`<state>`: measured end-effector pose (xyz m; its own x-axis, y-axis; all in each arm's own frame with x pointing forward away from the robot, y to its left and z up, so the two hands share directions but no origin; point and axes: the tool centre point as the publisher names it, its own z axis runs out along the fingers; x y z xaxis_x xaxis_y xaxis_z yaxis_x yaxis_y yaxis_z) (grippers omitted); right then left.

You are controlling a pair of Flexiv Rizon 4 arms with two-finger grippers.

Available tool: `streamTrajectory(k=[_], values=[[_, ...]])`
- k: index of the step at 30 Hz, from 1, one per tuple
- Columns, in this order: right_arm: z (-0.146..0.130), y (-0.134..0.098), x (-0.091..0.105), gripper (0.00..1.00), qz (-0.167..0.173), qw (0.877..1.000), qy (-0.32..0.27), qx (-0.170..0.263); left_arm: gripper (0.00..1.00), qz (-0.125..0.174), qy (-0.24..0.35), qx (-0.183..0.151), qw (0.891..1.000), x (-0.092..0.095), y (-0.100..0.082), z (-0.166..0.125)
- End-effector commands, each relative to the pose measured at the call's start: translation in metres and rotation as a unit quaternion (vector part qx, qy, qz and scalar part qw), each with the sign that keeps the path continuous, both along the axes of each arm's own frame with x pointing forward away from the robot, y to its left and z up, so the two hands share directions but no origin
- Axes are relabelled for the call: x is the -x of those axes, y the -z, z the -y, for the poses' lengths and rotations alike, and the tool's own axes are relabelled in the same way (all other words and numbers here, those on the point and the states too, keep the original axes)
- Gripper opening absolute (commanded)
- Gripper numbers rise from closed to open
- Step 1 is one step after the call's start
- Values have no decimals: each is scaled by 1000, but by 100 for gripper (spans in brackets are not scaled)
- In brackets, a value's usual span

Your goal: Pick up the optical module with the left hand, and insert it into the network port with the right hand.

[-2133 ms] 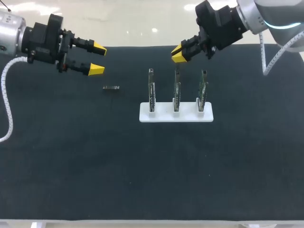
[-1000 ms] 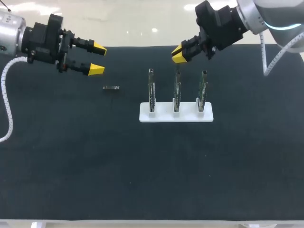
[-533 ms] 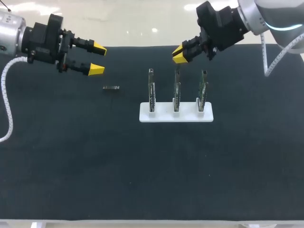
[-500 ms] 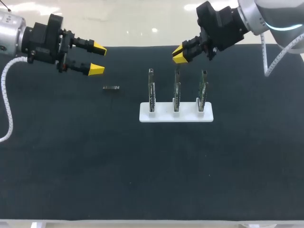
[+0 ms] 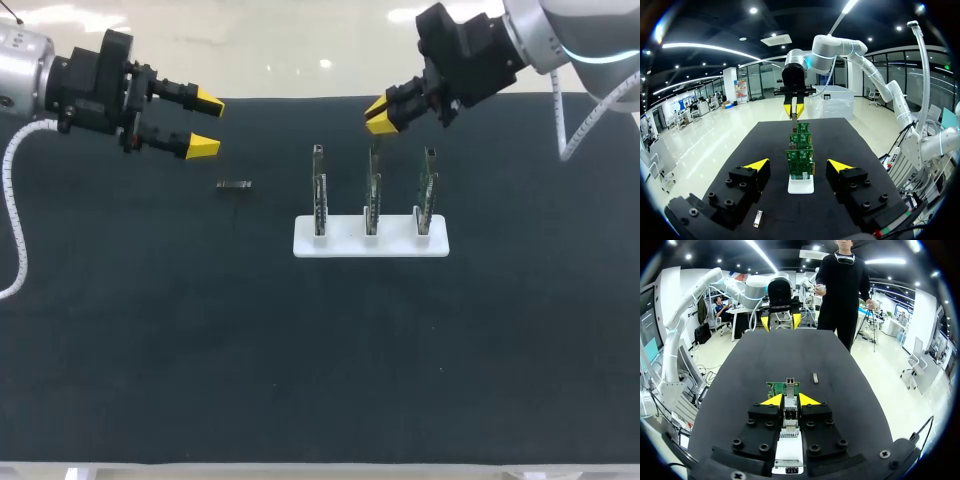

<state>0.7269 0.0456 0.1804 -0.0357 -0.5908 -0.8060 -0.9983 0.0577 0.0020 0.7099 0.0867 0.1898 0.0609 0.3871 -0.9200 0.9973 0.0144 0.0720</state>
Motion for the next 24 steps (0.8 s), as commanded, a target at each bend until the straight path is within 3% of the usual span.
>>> streamTrajectory(k=[1, 24], values=[[0, 2, 0, 0, 2, 1000, 1, -2, 100, 2, -2, 1, 1000, 2, 0, 0], [-3, 8, -7, 0, 9, 1000, 1, -3, 100, 2, -2, 1, 1000, 2, 0, 0]])
